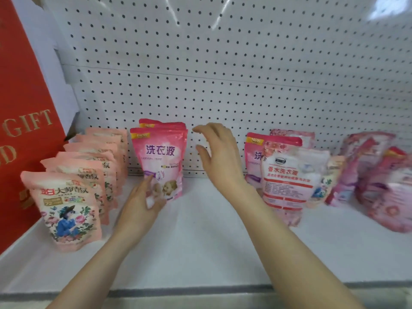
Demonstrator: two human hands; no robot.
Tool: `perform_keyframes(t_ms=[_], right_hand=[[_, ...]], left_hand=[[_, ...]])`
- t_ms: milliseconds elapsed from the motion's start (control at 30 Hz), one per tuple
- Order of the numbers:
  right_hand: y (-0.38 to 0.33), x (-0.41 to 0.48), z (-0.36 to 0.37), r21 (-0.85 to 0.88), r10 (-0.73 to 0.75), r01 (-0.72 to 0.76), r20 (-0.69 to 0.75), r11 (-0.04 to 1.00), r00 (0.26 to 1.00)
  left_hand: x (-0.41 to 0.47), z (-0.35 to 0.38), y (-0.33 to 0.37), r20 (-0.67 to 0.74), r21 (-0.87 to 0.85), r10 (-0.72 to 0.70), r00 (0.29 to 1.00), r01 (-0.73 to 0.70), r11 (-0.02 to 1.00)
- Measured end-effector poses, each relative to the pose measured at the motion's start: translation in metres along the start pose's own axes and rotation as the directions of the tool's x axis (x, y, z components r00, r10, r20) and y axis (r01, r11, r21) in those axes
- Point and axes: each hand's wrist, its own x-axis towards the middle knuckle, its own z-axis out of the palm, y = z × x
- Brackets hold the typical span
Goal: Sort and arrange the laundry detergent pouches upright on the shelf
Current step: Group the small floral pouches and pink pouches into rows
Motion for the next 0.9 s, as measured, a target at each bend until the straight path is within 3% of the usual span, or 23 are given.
perform_keyframes(t_ms=[167,300,400,567,767,900], right_hand=[[0.052,-0.053,-0.090,-0.278,0.130,-0.197,-0.242,0.940,0.962],[0.093,-0.054,-0.139,-0.485,0.341,-0.345,-0.100,0.804,0.935],[0.105,-0.053,-0.159,-0.440,0.359,-0.313,0.025,0.842,0.933],[0.127,-0.055,-0.196,-0.393,0.365,-0.313,0.063,0.865,0.929],[0.167,-0.063,-0.222,-0.404,0.371,-0.331,0.022,0.853,0.928],[0.183,-0.065,-0.223,-0.396,0.366,-0.353,-0.047,0.847,0.930]], left_hand=[[-0.019,0.025,0.023,0.140,-0.110,0.122,0.983,-0.107,0.988],[-0.023,0.057,0.058,0.232,-0.165,0.166,0.958,-0.130,0.978],[-0.018,0.078,0.085,0.280,-0.180,0.195,0.940,-0.148,0.972],[0.006,0.112,0.126,0.282,-0.188,0.191,0.940,-0.141,0.972],[0.038,0.156,0.164,0.273,-0.327,0.060,0.960,0.034,0.944],[0.043,0.177,0.170,0.203,-0.341,-0.008,0.979,0.079,0.937]])
